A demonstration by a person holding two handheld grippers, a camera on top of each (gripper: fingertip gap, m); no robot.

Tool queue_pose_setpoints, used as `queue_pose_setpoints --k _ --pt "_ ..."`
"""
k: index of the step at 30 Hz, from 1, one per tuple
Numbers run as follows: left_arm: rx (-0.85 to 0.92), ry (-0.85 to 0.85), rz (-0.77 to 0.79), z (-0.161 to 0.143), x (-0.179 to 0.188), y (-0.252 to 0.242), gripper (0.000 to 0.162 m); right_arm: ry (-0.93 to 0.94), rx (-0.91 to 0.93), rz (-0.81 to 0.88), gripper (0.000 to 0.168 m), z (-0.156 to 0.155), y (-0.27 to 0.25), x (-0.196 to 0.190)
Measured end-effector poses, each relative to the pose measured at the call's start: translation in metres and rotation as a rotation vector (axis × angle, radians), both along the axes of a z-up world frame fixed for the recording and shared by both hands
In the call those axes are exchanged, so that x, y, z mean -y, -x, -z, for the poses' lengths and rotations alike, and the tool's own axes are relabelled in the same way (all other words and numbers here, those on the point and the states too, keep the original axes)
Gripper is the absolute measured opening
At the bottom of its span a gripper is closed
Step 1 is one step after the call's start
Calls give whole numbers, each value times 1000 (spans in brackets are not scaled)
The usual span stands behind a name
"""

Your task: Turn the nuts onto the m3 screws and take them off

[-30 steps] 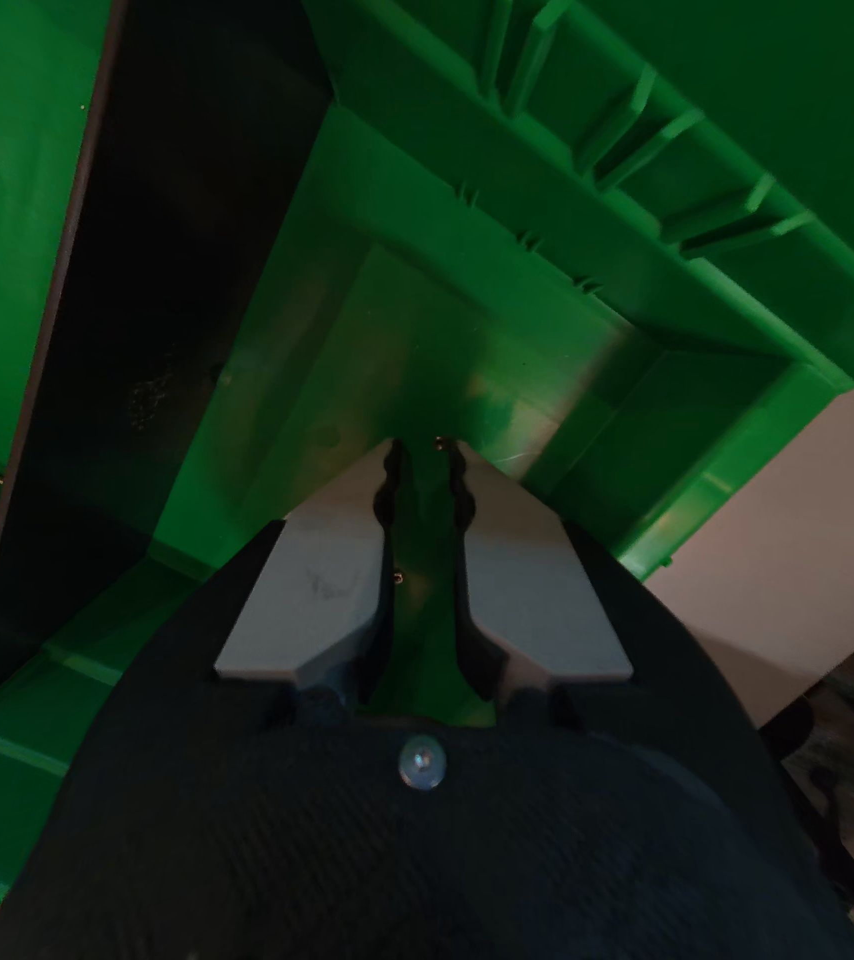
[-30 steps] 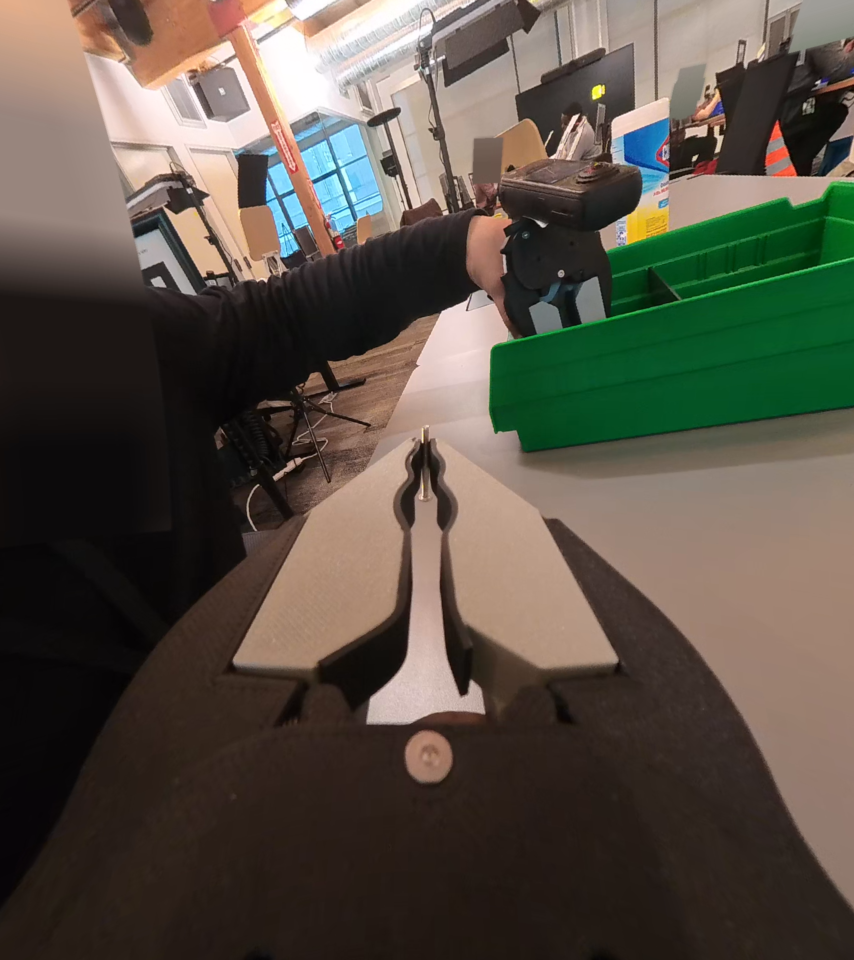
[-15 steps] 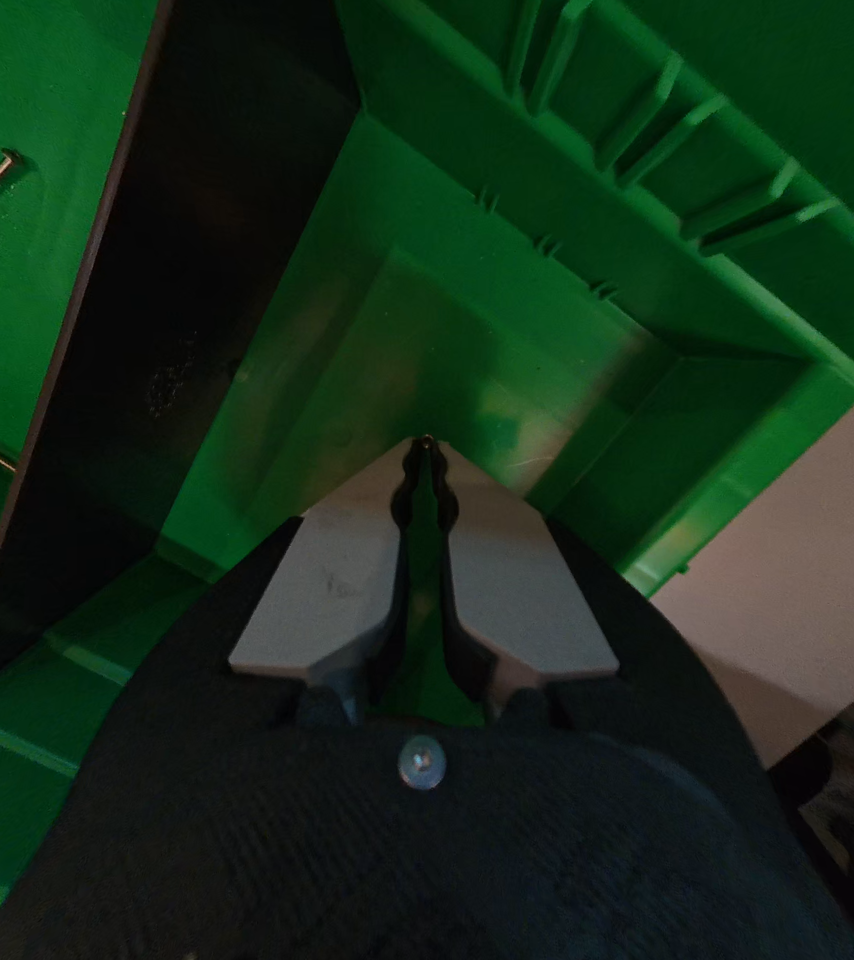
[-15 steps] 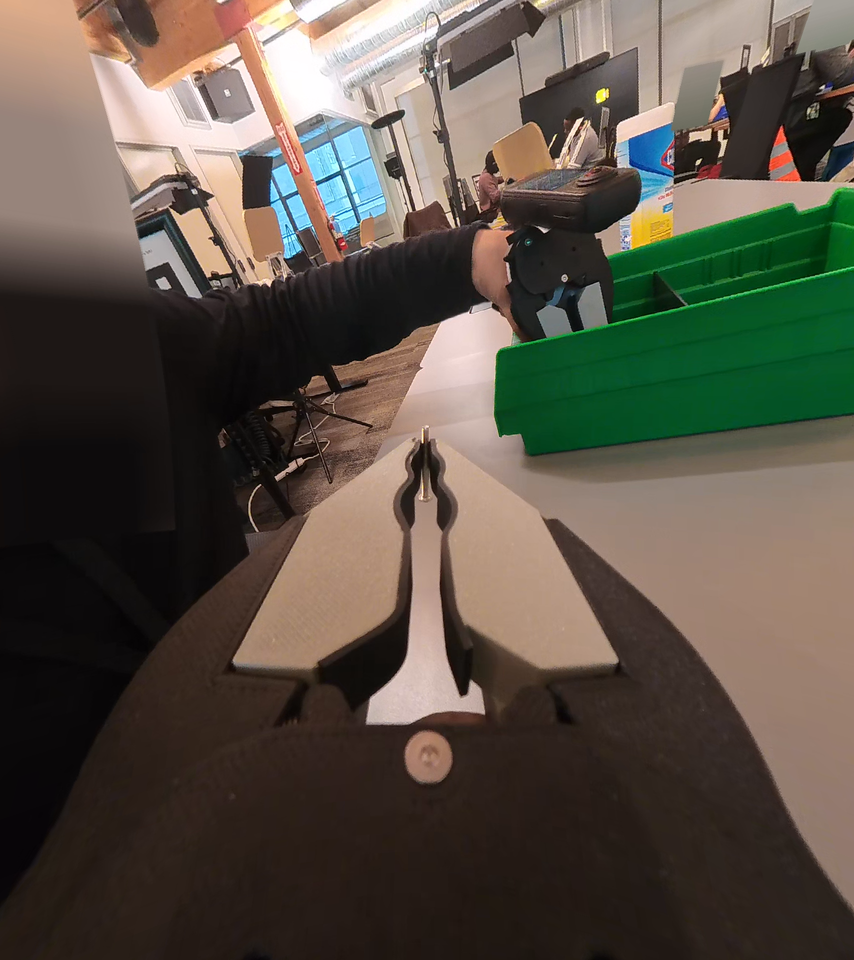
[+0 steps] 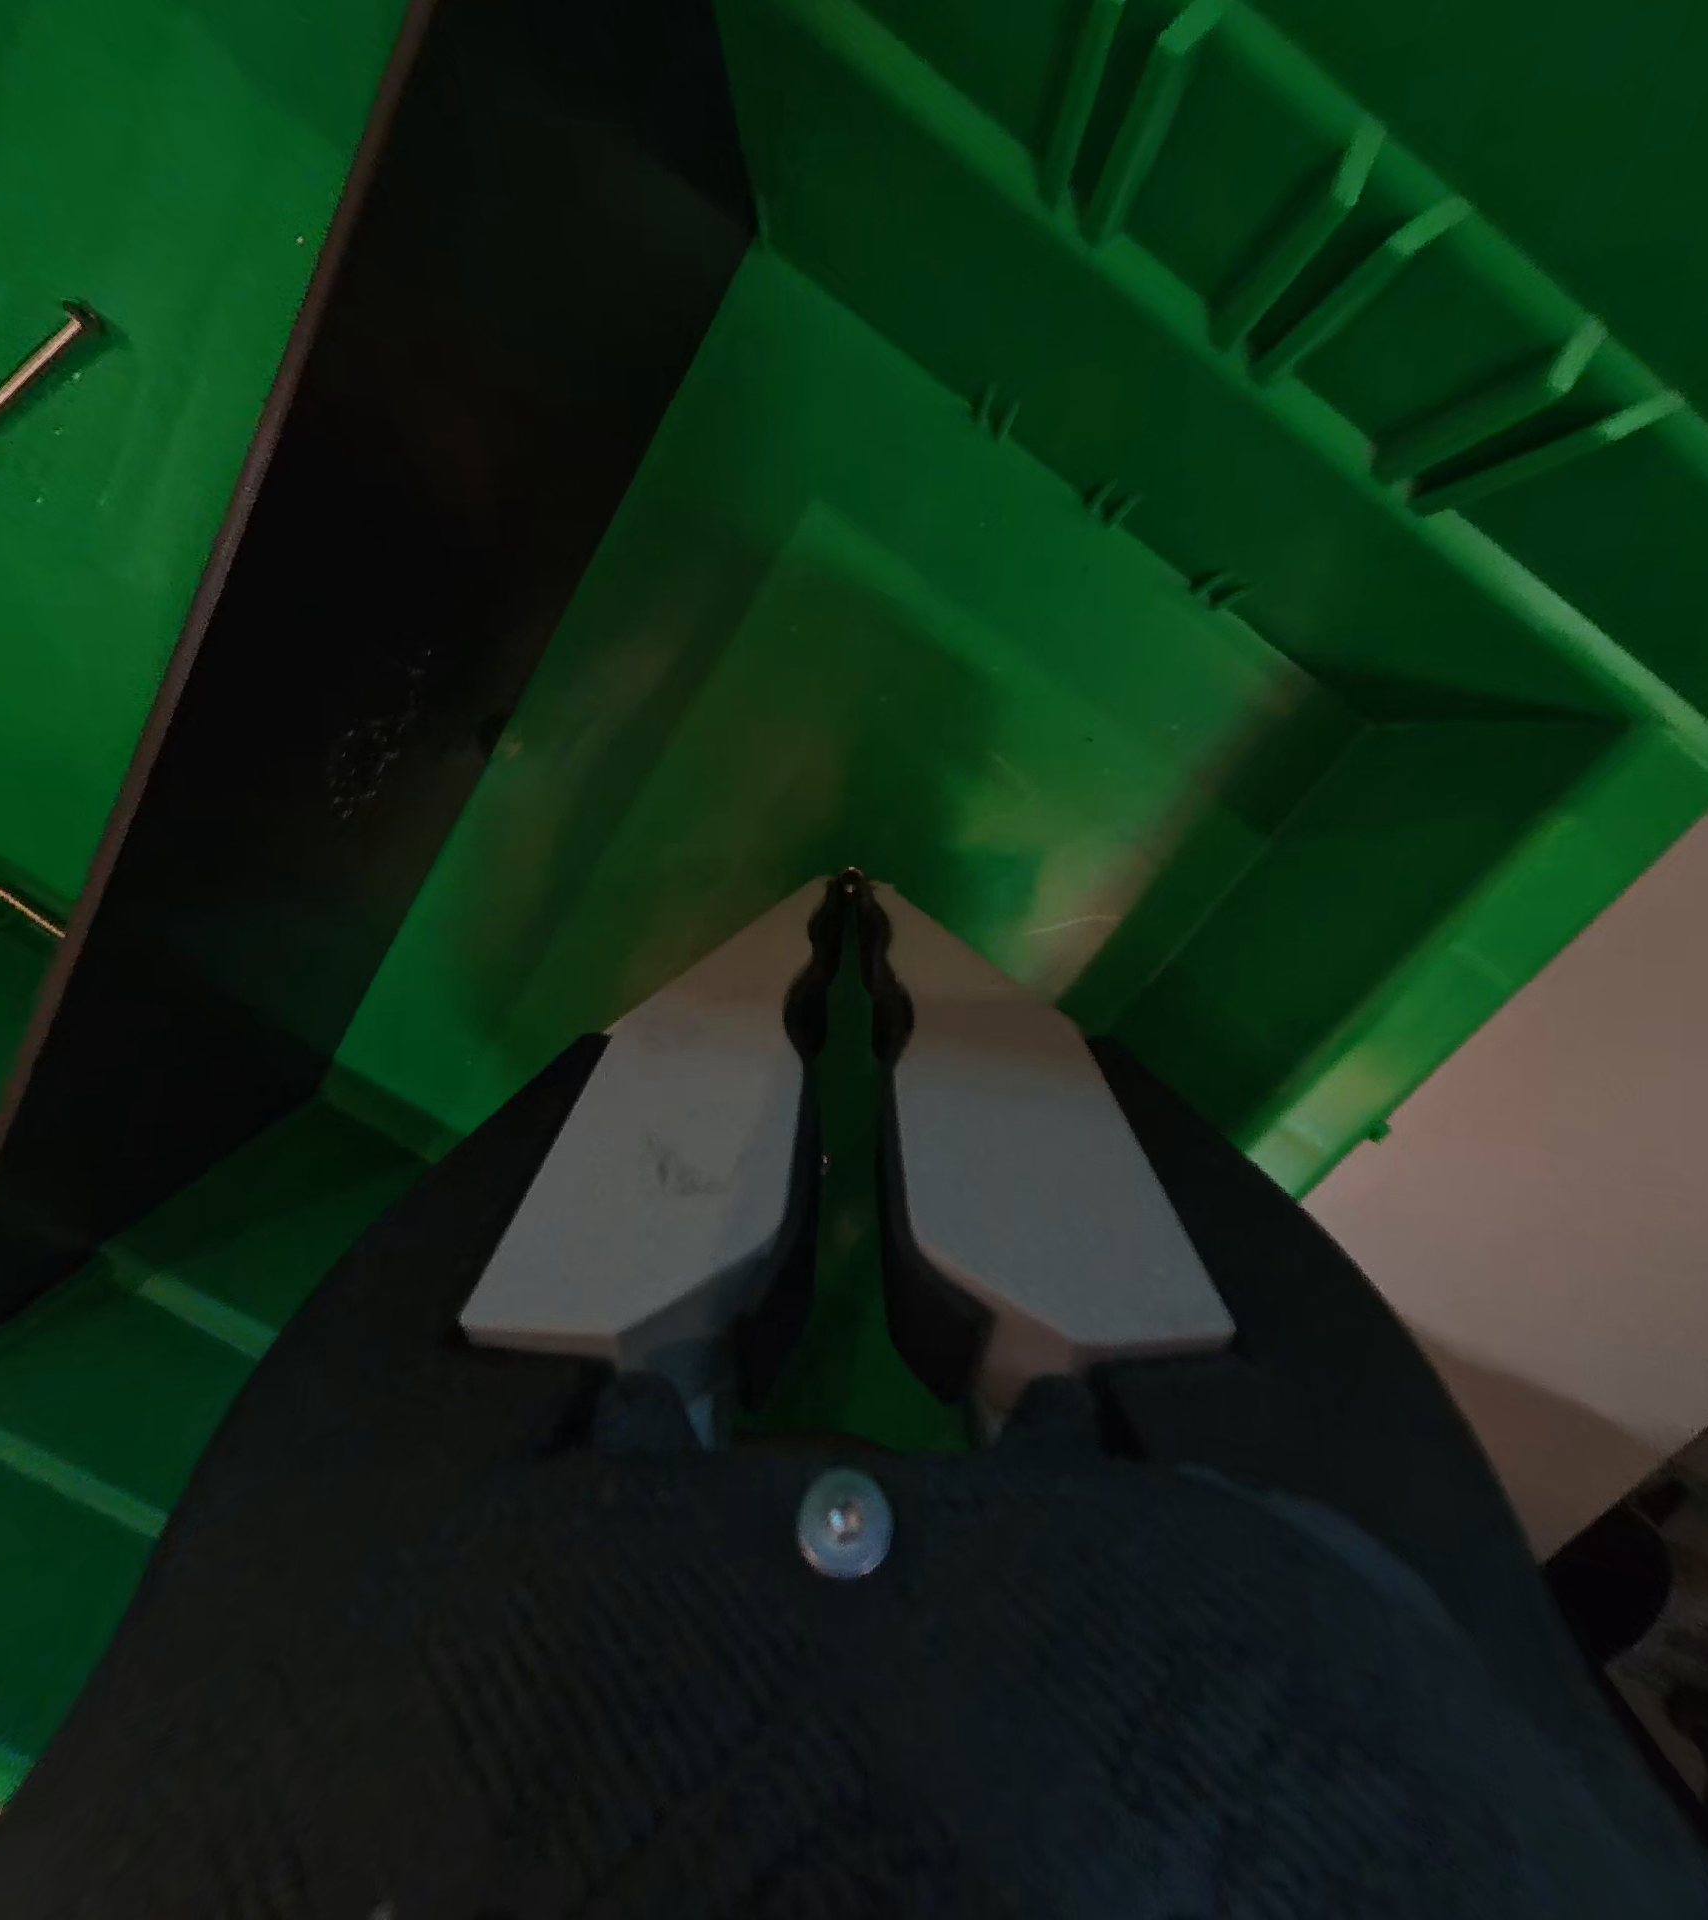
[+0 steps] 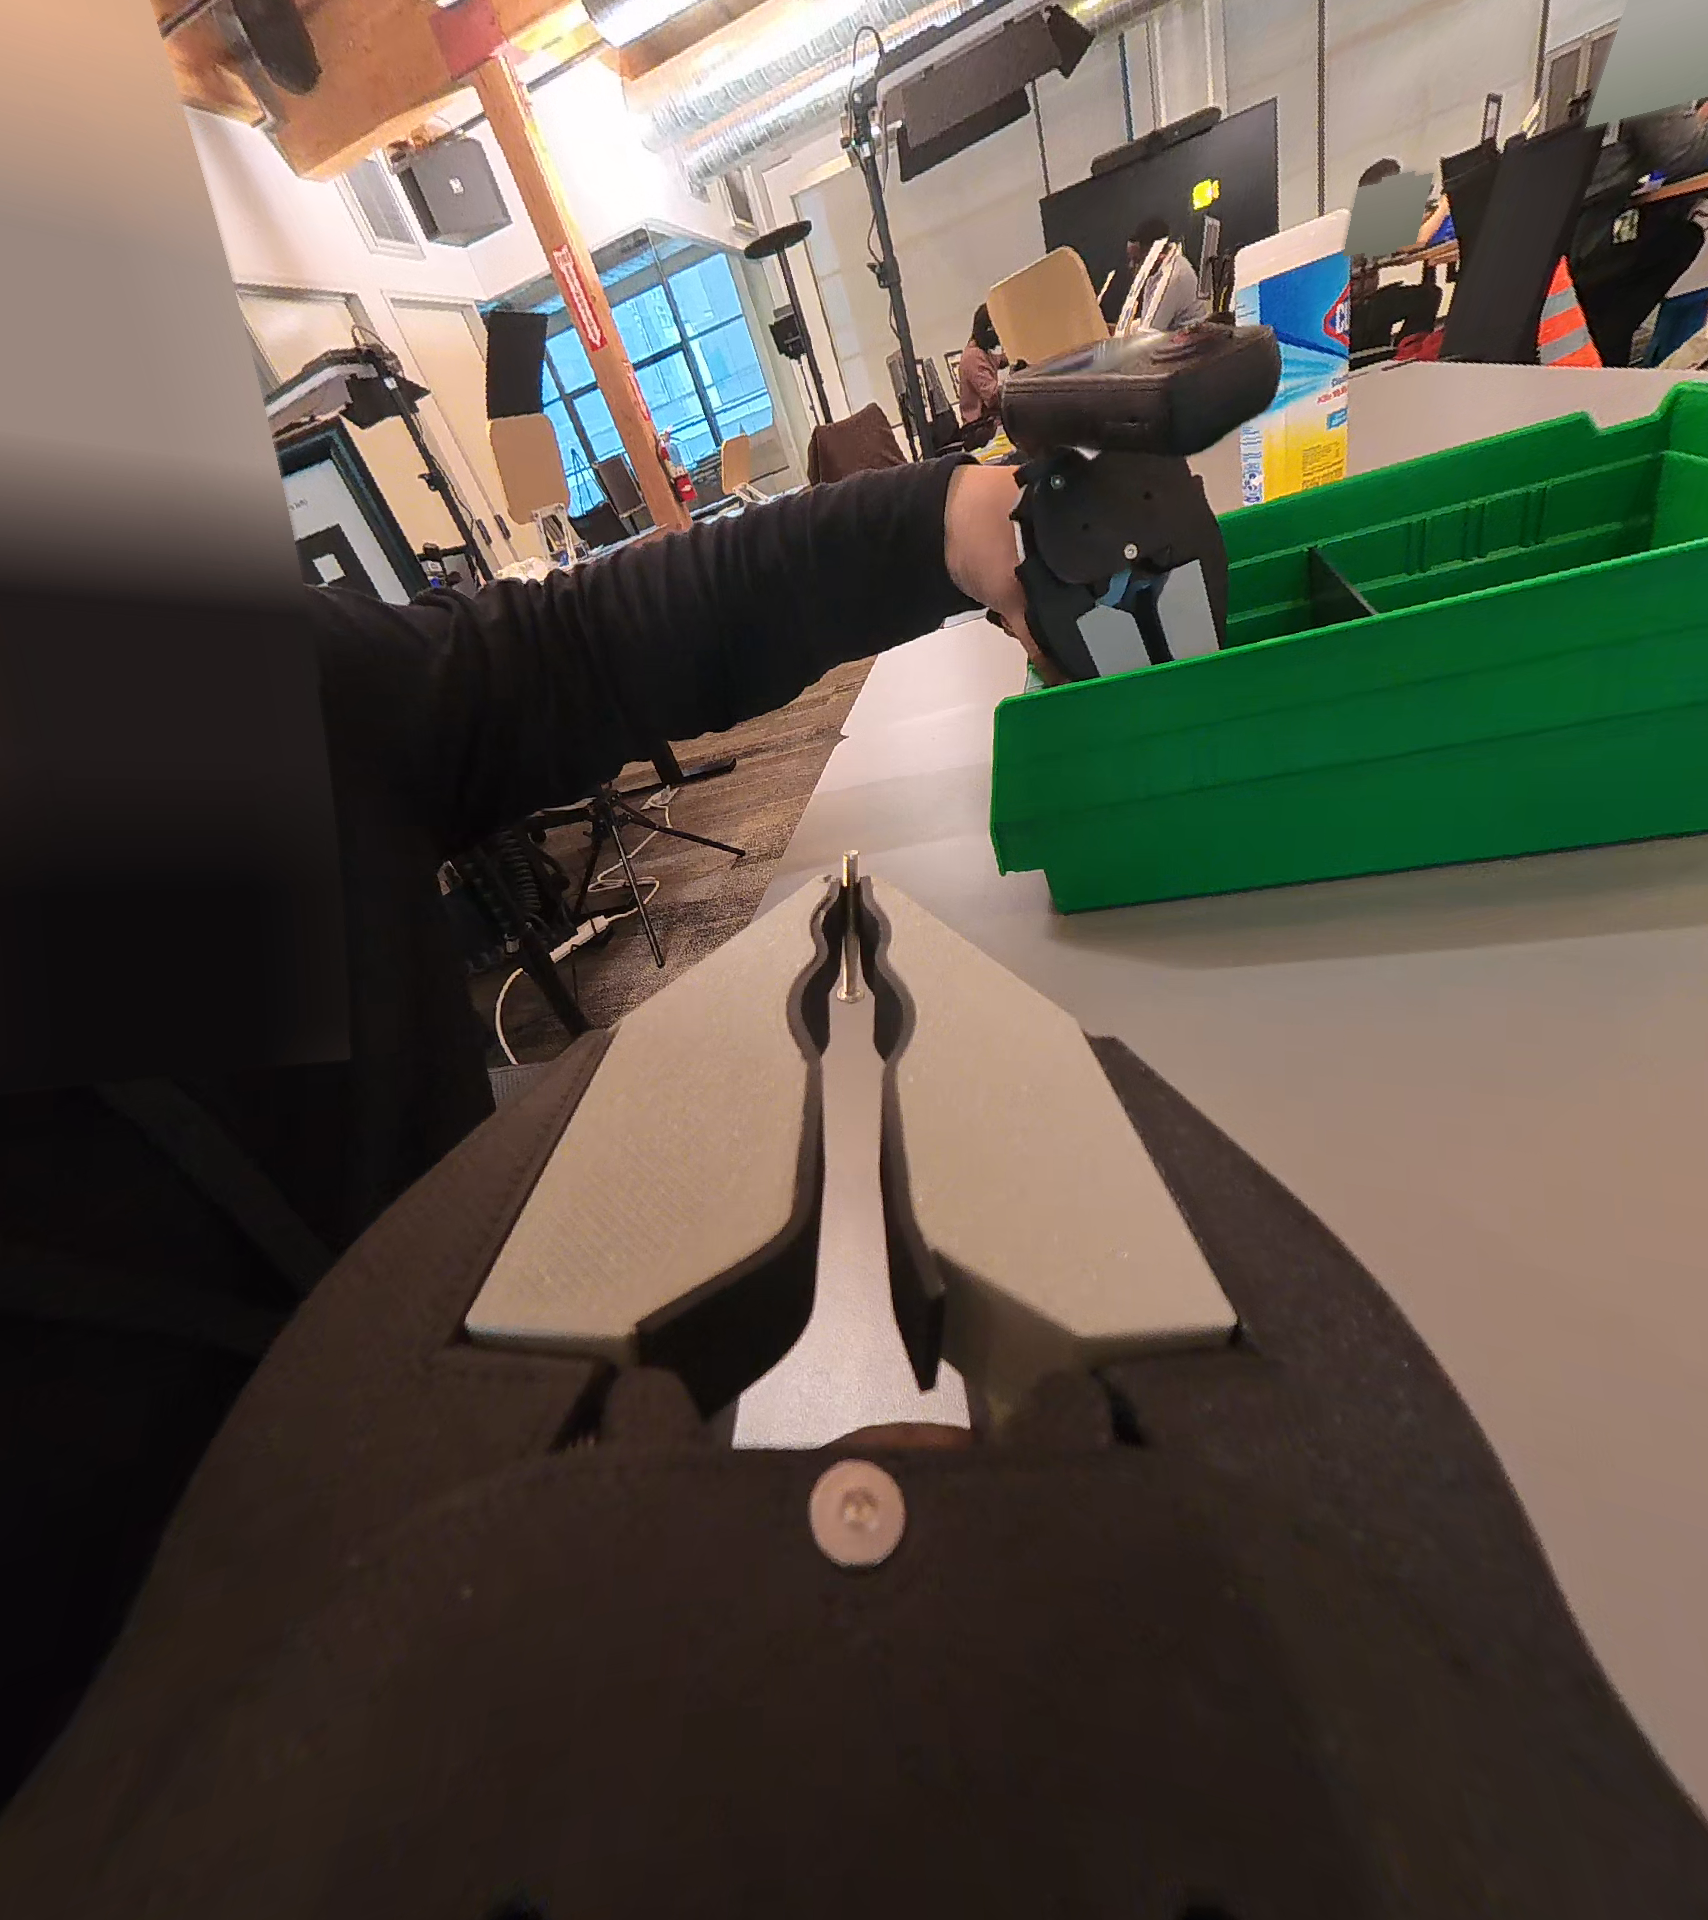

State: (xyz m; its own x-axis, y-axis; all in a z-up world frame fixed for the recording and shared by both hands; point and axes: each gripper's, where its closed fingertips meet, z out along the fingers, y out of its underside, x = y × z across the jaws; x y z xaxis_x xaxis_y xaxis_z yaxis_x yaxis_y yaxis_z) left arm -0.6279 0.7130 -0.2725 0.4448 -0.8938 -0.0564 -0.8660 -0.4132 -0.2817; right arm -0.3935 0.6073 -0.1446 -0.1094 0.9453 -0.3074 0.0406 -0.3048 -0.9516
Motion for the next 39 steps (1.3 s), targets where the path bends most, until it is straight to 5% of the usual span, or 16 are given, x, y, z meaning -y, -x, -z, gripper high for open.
queue_pose_setpoints --k 1,13,22,31,39 --pt "2 -4 0 -1 0 0 1 1 1 0 0 0 0 0" --pt "37 -45 -11 -22 1 -2 1 -3 13 14 0 3 -1 -4" --pt "160 -125 -17 -77 18 -22 1 -16 88 73 0 14 -8 -19" --pt "485 -197 176 -127 64 -147 1 -25 337 151 0 51 -24 -33" --pt "800 -126 276 -108 87 -259 1 -63 517 128 0 82 -38 -26"
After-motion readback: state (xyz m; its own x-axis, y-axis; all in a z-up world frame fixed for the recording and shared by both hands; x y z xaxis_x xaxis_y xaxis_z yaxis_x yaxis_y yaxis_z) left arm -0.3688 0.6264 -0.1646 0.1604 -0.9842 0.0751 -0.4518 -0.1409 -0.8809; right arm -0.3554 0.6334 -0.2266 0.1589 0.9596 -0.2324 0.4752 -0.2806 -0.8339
